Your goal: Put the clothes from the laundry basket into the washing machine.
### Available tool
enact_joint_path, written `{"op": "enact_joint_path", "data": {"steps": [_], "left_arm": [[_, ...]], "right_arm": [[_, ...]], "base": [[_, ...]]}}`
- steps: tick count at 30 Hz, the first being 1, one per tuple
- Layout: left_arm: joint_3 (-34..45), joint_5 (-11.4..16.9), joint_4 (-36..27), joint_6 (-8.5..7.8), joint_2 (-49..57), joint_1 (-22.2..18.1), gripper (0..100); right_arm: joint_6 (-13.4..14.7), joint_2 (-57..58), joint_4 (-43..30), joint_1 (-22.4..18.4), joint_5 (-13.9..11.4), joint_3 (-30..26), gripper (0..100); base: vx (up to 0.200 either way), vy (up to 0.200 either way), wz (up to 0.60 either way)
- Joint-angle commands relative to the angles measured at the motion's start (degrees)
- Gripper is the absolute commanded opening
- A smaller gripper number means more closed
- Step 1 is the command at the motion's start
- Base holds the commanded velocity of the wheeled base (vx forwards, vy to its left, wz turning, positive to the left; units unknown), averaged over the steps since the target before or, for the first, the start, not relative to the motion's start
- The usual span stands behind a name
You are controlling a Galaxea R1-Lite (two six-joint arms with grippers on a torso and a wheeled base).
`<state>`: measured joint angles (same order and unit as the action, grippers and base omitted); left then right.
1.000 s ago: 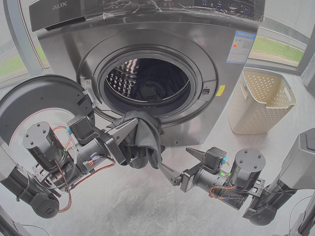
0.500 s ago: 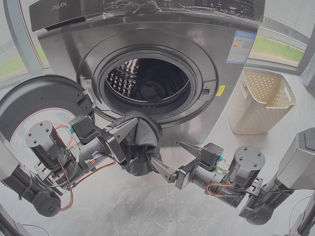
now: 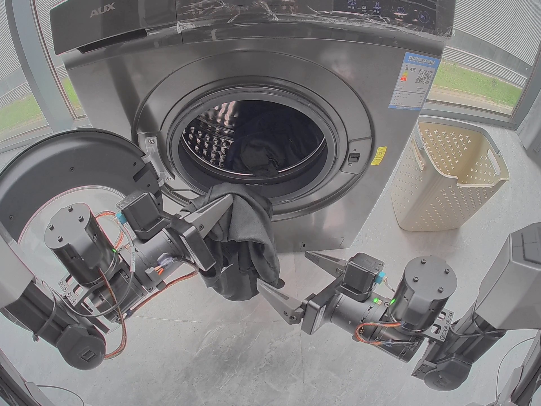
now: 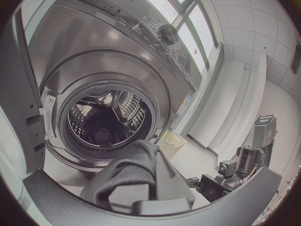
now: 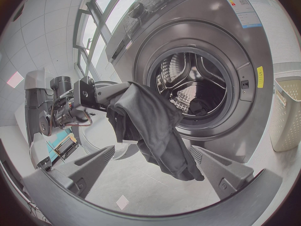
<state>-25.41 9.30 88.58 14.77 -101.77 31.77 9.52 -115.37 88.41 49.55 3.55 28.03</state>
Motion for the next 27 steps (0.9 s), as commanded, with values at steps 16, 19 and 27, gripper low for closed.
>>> {"op": "enact_joint_path", "data": {"steps": [16, 19, 27], "left_arm": [[0.5, 0.2, 0.1, 0.08, 0.1, 0.6, 0], [0.5, 0.2, 0.1, 0.08, 0.2, 0.7, 0], [0.7, 0.2, 0.0, 0.08, 0.2, 0.7, 0]], "right_arm": [[-1.6, -3.8, -0.7, -6.8, 0.0, 9.8, 100], [-1.7, -4.1, -0.8, -6.8, 0.0, 10.2, 100], [-2.1, -8.3, -1.0, -5.1, 0.1, 15.6, 100]], "base": [[0.000, 0.000, 0.00], [0.000, 0.000, 0.00], [0.000, 0.000, 0.00]]}}
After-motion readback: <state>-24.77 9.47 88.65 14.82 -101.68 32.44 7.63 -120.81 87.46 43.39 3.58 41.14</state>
